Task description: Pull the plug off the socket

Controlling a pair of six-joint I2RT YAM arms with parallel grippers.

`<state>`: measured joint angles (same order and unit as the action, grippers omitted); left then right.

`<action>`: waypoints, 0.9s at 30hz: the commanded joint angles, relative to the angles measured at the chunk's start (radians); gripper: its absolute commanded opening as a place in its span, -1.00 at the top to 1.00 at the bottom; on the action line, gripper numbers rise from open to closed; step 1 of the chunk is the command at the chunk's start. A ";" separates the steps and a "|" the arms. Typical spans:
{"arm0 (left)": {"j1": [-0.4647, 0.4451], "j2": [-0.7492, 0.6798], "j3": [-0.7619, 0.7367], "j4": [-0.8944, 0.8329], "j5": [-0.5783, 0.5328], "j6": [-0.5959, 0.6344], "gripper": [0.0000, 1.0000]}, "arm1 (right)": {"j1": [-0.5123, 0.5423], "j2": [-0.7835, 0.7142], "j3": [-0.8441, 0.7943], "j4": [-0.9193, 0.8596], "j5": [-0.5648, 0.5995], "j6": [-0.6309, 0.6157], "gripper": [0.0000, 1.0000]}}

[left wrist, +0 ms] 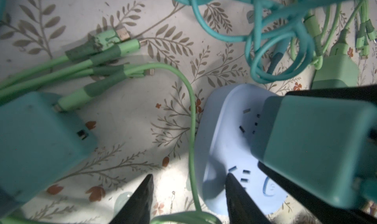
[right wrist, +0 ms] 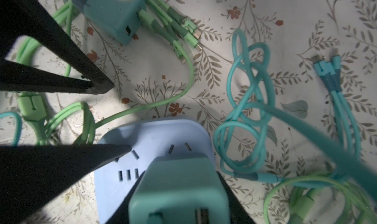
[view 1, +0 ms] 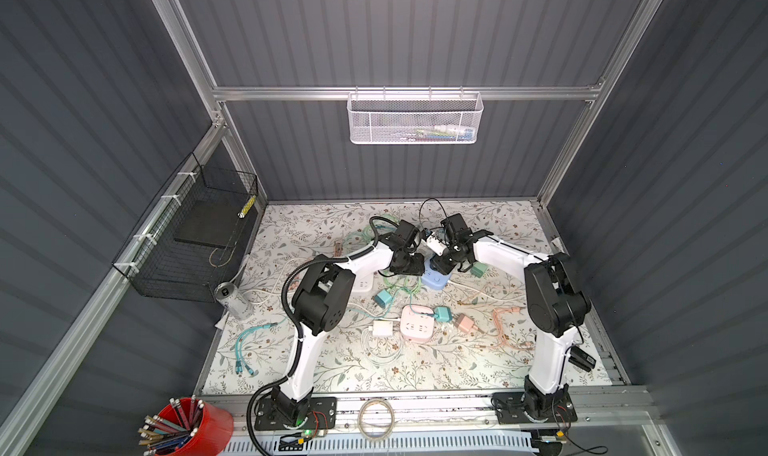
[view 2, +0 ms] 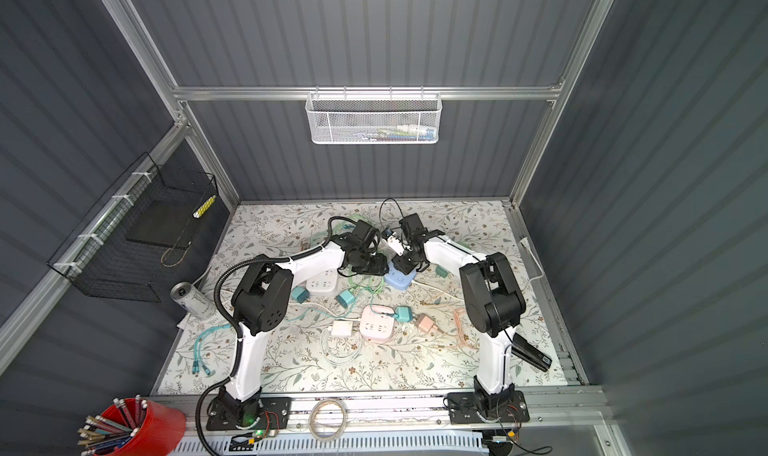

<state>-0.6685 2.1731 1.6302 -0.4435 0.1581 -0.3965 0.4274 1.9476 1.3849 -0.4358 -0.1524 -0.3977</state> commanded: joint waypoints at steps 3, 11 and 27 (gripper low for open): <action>-0.003 0.114 -0.046 -0.104 -0.079 0.026 -0.13 | 0.011 -0.031 0.049 -0.021 -0.119 0.034 0.87; -0.002 0.094 -0.060 -0.091 -0.081 0.028 -0.13 | 0.012 -0.043 -0.002 -0.012 -0.045 0.028 0.86; -0.001 0.029 -0.107 -0.053 -0.096 0.031 -0.15 | -0.118 -0.060 0.005 -0.031 -0.071 0.170 0.76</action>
<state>-0.6685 2.1635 1.5890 -0.3573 0.1413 -0.3965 0.3264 1.9194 1.3746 -0.4423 -0.2035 -0.2710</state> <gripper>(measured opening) 0.574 0.452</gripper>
